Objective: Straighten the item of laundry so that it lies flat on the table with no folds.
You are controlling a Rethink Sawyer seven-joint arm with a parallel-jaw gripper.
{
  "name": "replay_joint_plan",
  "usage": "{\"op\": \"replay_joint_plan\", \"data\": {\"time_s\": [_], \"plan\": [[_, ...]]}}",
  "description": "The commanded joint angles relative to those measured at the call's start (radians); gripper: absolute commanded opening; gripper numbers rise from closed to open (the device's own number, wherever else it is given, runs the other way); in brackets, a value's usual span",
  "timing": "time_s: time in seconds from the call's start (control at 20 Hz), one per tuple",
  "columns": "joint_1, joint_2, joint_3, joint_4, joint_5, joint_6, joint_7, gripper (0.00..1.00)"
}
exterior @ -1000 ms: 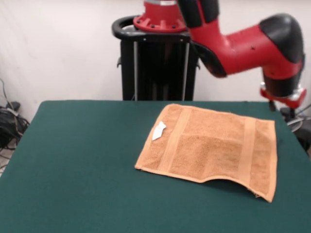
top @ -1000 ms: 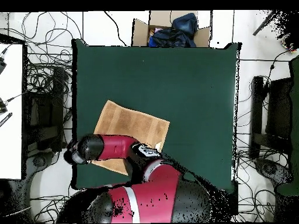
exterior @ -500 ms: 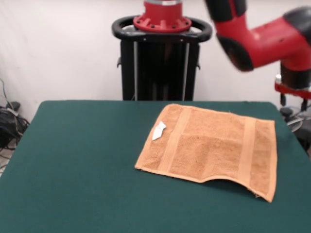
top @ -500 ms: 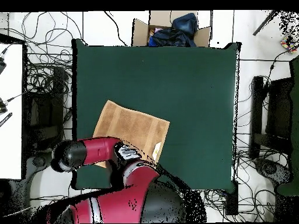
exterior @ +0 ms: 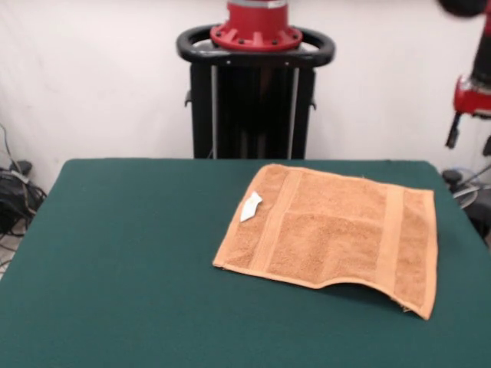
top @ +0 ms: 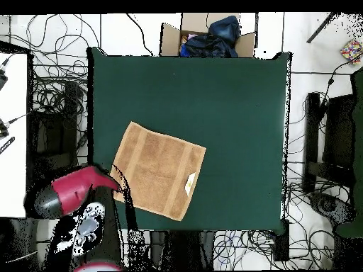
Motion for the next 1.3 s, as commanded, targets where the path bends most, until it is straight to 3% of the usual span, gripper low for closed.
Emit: {"op": "replay_joint_plan", "data": {"time_s": [0.05,0.3,0.5,0.65,0.95,1.3], "plan": [[0.101,-0.013,-0.288,-0.178,-0.065,-0.026,0.314,1.0],[0.221,0.178,-0.476,-0.275,-0.109,-0.085,0.4,1.0],[0.246,0.256,-0.544,-0.279,-0.073,-0.147,0.399,1.0],[0.163,0.253,-0.474,-0.23,-0.032,-0.211,0.303,1.0],[-0.031,0.271,-0.337,-0.179,-0.086,-0.273,0.072,1.0],[-0.131,0.315,-0.327,-0.177,-0.195,-0.36,0.0,1.0]]}}
